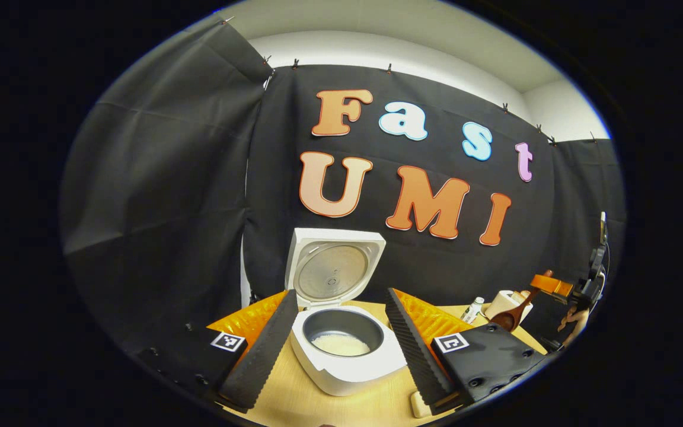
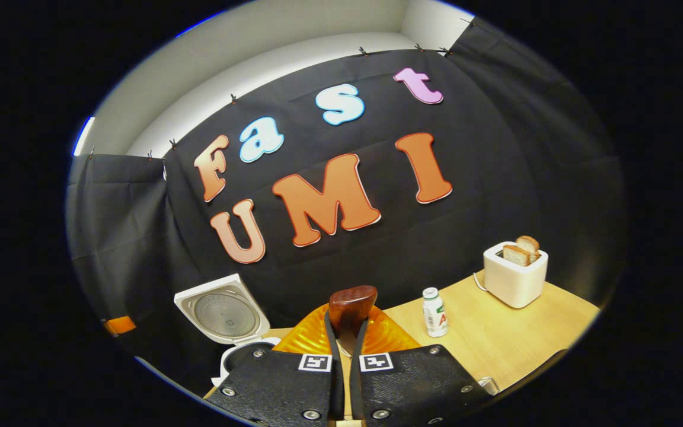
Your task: Close the left gripper, press the button to open the rice cooker; take a wooden spoon from the chopstick holder with the right hand, scoop a spoonful of rice and pour it into the rice cooker, then put the wooden spoon back into the chopstick holder.
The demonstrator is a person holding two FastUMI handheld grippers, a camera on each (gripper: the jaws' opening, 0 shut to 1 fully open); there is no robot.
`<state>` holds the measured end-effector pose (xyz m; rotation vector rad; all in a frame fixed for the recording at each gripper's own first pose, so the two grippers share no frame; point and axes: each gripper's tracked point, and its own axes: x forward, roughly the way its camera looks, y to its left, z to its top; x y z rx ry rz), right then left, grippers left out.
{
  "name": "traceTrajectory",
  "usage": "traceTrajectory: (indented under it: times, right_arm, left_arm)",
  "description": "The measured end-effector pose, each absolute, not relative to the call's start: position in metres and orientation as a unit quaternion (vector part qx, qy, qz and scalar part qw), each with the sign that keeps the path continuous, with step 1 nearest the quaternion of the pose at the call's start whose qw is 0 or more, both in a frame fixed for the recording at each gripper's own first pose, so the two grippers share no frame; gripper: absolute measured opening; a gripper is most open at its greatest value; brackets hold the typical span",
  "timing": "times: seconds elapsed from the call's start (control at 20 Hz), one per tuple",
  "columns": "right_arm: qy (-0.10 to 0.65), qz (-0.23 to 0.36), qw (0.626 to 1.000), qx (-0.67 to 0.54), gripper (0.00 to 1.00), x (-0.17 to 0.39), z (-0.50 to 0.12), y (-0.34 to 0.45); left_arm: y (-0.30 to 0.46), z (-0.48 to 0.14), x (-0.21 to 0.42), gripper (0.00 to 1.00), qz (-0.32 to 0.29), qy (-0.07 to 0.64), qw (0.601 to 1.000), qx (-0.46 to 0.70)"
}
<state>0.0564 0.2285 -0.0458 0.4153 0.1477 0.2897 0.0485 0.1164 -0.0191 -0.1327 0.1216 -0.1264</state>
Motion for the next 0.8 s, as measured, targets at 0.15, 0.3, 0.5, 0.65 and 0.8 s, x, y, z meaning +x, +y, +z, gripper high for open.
traceTrajectory:
  times: [0.15, 0.3, 0.5, 0.65, 0.8]
  right_arm:
    - [0.091, 0.121, 0.967, 0.205, 0.03, 0.047, -0.069, 0.193]
    - [0.103, 0.095, 0.967, 0.212, 0.03, 0.041, -0.089, 0.160]
    - [0.123, 0.064, 0.965, 0.222, 0.03, 0.036, -0.122, 0.123]
    - [0.147, 0.050, 0.959, 0.236, 0.03, 0.033, -0.153, 0.108]
    - [0.172, 0.038, 0.955, 0.240, 0.03, 0.032, -0.186, 0.102]
  left_arm:
    - [0.108, -0.015, 0.044, 1.00, -0.062, 0.058, 0.994, -0.061]
    - [0.100, -0.010, 0.041, 1.00, -0.062, 0.056, 0.995, -0.060]
    - [0.086, -0.002, 0.038, 1.00, -0.065, 0.052, 0.995, -0.054]
    - [0.078, -0.004, 0.034, 1.00, -0.064, 0.055, 0.995, -0.046]
    - [0.078, -0.006, 0.034, 1.00, -0.057, 0.061, 0.996, -0.037]
